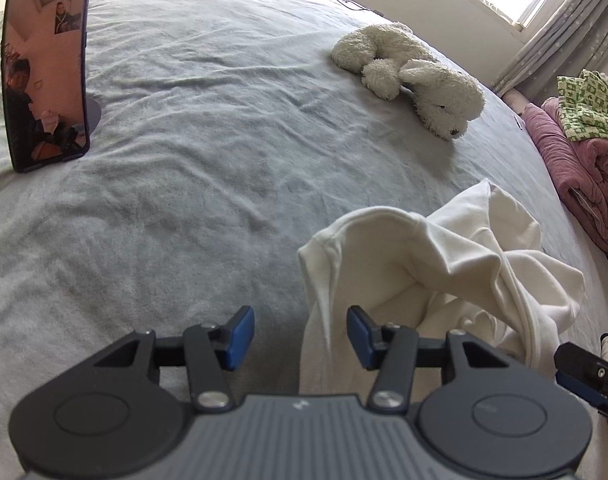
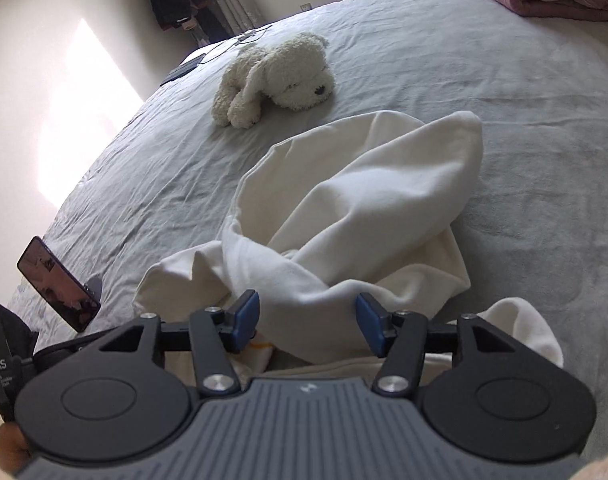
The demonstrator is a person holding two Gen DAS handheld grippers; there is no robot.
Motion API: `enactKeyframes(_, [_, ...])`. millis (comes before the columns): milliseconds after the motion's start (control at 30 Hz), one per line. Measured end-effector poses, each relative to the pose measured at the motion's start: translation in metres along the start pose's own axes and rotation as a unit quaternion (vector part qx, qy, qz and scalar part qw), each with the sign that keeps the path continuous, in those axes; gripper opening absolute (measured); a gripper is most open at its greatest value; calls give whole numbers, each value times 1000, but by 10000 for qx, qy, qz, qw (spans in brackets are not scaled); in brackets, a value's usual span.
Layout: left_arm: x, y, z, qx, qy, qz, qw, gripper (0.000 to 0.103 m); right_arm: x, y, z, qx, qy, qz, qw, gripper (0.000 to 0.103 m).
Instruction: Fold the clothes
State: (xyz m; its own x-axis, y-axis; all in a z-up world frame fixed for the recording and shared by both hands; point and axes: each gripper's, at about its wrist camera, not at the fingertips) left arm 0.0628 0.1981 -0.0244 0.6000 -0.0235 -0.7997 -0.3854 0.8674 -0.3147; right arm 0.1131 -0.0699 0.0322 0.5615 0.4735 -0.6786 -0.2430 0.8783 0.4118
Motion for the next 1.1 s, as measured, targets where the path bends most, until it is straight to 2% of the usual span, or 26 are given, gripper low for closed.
enactKeyframes(67, [0, 5, -1, -23, 56, -27, 10000, 51, 3, 11, -1, -215, -23, 25, 9998, 62])
enactKeyframes(133, [2, 5, -1, 96, 92, -46, 9999, 51, 11, 21, -2, -453, -23, -148, 9989, 63])
enactKeyframes(200, [3, 6, -2, 208, 117, -22, 9997, 44, 22, 29, -2, -793, -27, -424, 9959, 63])
enactKeyframes(233, [4, 6, -2, 262, 130, 2, 9996, 33, 29, 33, -3, -1017, -37, -633, 9928, 59])
enactKeyframes(267, [5, 7, -3, 317, 142, 22, 9994, 27, 36, 37, -4, -1240, -47, -842, 9887, 42])
enactKeyframes(333, [4, 7, -3, 403, 178, -84, 9990, 5, 44, 35, -4, -1363, -79, -1080, 9847, 26])
enactKeyframes(367, [3, 7, -2, 432, 193, -171, 9987, 5, 43, 31, -2, -1275, -156, -1138, 9852, 19])
enactKeyframes(467, [-7, 3, -2, 512, 22, -481, 9975, 4, 30, 19, 4, -965, -465, -1283, 9859, 11])
enactKeyframes(600, [-20, 0, 2, 355, -230, -1201, 9919, 4, 3, 1, 13, -810, -870, -1625, 9795, 0])
enactKeyframes(700, [-31, -3, 5, 236, -418, -1737, 9836, 4, -18, -15, 19, -674, -999, -1774, 9767, 0])
enactKeyframes(800, [-38, -4, 8, 73, -529, -2224, 9735, 4, -36, -24, 15, -584, -921, -1576, 9815, 5])
enactKeyframes(900, [-41, -5, 11, -147, -547, -2585, 9643, 4, -47, -24, 1, -465, -773, -1367, 9865, 23])
enactKeyframes(933, [-42, -5, 13, -193, -551, -2689, 9614, 4, -48, -24, -3, -416, -724, -1309, 9879, 40])
enactKeyframes(967, [-44, -5, 14, -239, -554, -2791, 9584, 4, -49, -22, -8, -402, -686, -1222, 9893, 50])
enactKeyframes(1100, [-49, -6, 21, -416, -674, -3133, 9464, 4, -49, -10, -33, -459, -483, -840, 9942, 52])
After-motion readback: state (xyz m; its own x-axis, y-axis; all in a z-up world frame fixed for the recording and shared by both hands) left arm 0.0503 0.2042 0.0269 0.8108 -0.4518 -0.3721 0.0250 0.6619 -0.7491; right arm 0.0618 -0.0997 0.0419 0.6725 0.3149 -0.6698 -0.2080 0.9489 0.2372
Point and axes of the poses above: each gripper's, at about its wrist camera, not at the fingertips, and x roughly the way its jaws point, y to its left, z to its top, and after that the axes turned 2 degrees about z, right-handed
